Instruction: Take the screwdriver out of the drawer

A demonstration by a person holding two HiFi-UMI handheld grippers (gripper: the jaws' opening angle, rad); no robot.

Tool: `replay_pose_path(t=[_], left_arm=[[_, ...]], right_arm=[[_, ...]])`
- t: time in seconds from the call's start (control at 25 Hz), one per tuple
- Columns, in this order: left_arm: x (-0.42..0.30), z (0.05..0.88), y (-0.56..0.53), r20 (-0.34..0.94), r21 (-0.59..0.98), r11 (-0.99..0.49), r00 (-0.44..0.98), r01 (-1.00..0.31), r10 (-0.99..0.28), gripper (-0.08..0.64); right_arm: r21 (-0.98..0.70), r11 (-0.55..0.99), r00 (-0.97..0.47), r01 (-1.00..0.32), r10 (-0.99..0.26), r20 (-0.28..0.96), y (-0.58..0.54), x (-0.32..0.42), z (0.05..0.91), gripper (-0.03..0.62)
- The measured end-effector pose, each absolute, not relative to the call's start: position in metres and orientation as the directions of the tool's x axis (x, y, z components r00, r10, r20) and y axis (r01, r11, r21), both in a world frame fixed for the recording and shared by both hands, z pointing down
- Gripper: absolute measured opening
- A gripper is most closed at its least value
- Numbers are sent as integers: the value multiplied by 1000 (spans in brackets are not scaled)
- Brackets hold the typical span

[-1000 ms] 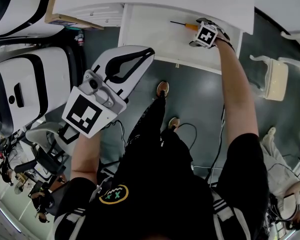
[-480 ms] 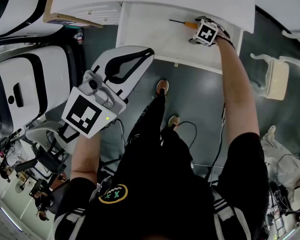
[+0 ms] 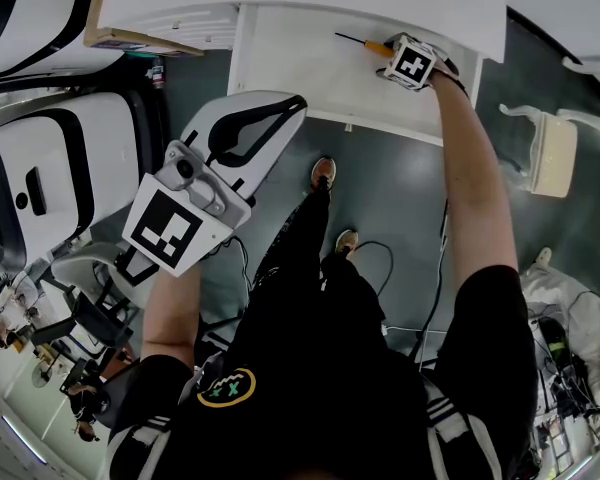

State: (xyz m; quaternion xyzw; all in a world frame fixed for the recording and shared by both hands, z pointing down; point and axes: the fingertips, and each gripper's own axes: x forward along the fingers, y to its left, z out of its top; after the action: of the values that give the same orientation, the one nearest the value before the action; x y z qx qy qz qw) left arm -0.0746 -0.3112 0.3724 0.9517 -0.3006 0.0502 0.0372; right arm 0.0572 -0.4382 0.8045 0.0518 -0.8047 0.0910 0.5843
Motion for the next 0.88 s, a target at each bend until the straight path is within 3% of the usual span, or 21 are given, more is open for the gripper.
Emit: replay_pose_path(t=[0.24,0.32,0.88], left_arm=[[-67,374,-307,119,41,-817,815,-575,-567,20],[-64,373,-305,118,38,-817,815,-575,-568,20],[-67,368,-297,115,31,-819,816,-573,-566,20]], right_arm=[[-57,975,-316,-215,-14,949,-443,64,803,224],[-60,973,-308,-224,-12,951,-441,67,802,152],[-38,955,-328,-293,-63,942,-435,68,794,147]])
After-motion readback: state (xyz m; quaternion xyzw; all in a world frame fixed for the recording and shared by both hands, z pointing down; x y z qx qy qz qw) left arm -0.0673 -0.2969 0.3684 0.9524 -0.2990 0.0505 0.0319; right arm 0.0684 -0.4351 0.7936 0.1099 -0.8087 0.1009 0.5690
